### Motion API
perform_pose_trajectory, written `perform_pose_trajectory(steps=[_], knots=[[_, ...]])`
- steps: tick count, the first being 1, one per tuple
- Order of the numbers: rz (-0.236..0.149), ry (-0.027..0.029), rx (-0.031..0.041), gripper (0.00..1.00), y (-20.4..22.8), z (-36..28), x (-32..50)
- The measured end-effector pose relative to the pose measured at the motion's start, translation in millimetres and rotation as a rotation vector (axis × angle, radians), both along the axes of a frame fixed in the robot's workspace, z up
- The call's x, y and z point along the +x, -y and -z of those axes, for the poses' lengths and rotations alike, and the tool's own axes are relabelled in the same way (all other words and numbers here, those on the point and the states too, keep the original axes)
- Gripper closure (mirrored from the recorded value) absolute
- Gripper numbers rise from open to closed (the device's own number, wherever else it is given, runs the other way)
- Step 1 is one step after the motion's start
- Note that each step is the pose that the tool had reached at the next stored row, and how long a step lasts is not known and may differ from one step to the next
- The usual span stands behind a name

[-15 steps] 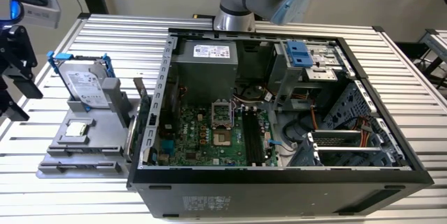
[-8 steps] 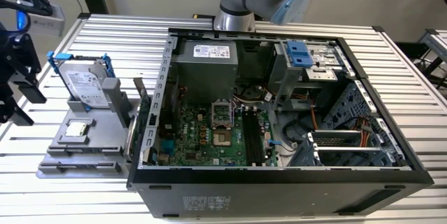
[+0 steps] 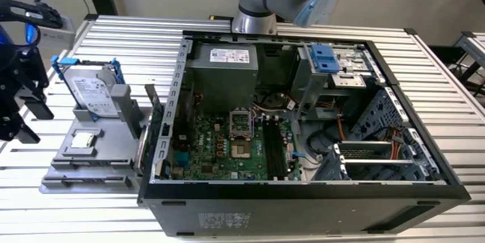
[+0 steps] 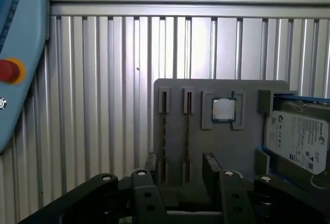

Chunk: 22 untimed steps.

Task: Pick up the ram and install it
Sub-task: 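Pick up the ram and move it above insertion slot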

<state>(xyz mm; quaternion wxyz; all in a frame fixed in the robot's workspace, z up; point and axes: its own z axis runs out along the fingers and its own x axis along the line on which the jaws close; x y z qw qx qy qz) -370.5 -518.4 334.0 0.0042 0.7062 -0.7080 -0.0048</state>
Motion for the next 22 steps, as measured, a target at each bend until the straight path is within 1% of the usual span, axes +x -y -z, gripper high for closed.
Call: perform_pose_trajectory(steps=[3, 4, 11, 18, 22], knots=[[0.000, 0.0059, 0.0000, 0.00, 0.0, 5.8, 0.0], [0.000, 0.0069, 0.0000, 0.00, 0.0, 7.5, 0.0], [0.001, 0.0074, 0.0000, 0.00, 0.1, 19.6, -0.1], [0.001, 0.0073, 0.0000, 0.00, 4.3, 32.4, -0.1], [0.001, 0.0073, 0.0000, 0.00, 5.3, 38.8, -0.1]])
